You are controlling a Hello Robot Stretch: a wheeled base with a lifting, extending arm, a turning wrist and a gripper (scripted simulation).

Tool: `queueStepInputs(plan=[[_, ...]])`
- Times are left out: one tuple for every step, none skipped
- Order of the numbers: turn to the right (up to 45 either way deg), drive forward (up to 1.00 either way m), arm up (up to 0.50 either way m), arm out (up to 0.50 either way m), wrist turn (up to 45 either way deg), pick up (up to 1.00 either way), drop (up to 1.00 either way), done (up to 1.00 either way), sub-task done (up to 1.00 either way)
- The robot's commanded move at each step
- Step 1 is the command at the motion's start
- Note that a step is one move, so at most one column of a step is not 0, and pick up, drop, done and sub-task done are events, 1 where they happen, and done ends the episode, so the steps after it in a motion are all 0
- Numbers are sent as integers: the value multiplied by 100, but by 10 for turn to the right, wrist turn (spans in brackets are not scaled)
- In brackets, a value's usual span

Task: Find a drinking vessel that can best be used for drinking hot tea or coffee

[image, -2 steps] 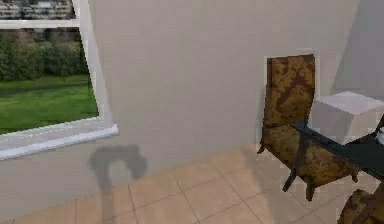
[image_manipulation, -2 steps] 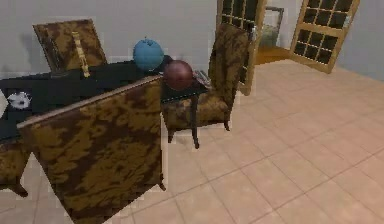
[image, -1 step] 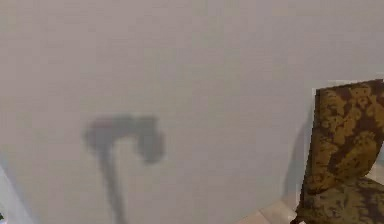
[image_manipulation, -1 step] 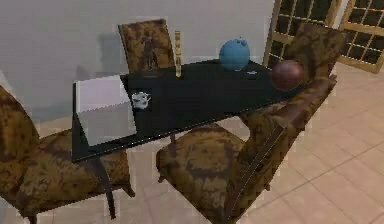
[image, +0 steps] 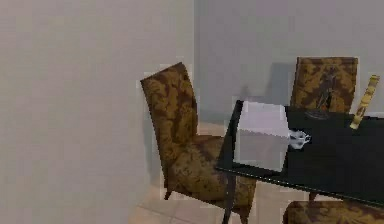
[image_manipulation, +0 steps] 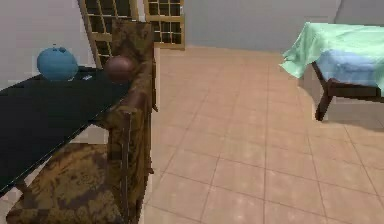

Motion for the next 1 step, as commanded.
queueStepInputs(plan=[[300, 0, 0, 0, 0, 0, 0, 0, 0]])
